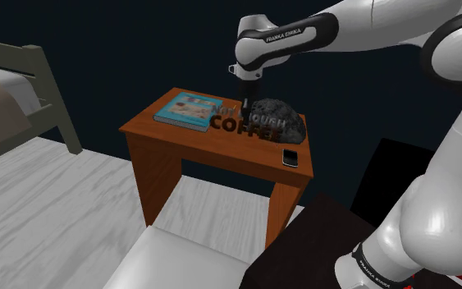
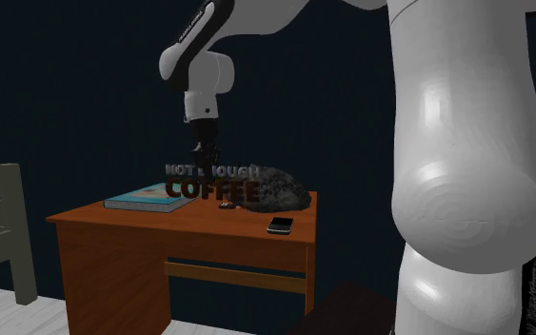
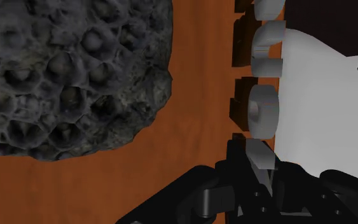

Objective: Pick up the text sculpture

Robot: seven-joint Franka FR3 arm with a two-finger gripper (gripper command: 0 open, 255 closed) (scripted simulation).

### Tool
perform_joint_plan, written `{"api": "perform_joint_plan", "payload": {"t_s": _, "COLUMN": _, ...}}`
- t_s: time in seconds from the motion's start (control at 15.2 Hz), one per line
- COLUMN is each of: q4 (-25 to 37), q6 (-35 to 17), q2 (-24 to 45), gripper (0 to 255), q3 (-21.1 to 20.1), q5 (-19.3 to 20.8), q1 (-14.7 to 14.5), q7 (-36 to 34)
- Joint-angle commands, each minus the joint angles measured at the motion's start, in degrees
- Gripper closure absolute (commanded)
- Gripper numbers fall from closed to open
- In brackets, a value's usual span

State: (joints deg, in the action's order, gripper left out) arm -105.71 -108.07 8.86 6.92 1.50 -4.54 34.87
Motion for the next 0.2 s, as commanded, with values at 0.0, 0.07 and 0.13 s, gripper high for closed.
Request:
{"api": "perform_joint_plan", "payload": {"t_s": 0.0, "q4": 1.02, "q6": 1.45, "q2": -0.42, "gripper": 255, "q3": 0.01, "q5": 0.04, "q1": -0.01, "q7": 0.02}}
{"api": "perform_joint_plan", "payload": {"t_s": 0.07, "q4": 1.10, "q6": 1.56, "q2": -0.45, "gripper": 255, "q3": 0.01, "q5": 0.04, "q1": -0.01, "q7": 0.02}}
{"api": "perform_joint_plan", "payload": {"t_s": 0.13, "q4": 1.11, "q6": 1.56, "q2": -0.45, "gripper": 255, "q3": 0.01, "q5": 0.04, "q1": -0.01, "q7": 0.03}}
